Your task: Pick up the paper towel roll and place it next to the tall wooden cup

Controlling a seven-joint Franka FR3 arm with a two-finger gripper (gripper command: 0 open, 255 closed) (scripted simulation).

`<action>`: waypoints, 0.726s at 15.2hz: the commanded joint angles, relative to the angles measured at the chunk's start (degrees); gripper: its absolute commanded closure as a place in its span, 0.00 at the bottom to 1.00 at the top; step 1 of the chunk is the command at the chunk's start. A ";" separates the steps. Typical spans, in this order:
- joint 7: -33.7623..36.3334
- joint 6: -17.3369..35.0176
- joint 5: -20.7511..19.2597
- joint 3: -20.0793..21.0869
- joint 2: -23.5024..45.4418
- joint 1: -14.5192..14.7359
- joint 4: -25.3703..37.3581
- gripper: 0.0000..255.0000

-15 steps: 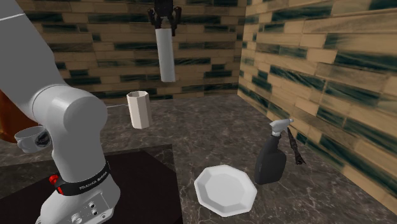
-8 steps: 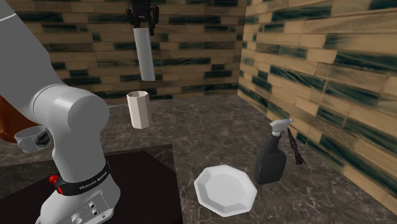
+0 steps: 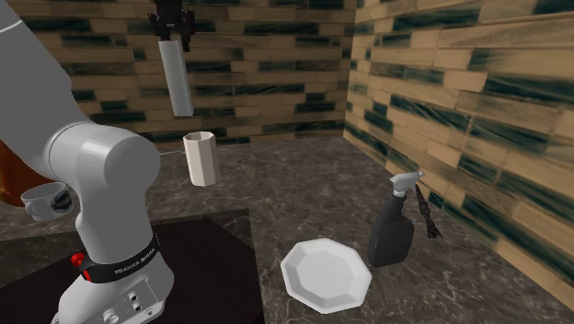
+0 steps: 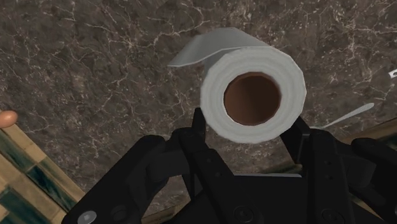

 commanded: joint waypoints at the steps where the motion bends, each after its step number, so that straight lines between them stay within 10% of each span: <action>1: 3.39 -0.40 0.78 2.38 0.58 0.94 1.11 1.00; 11: 10.57 3.21 2.52 7.92 1.44 3.10 -1.17 1.00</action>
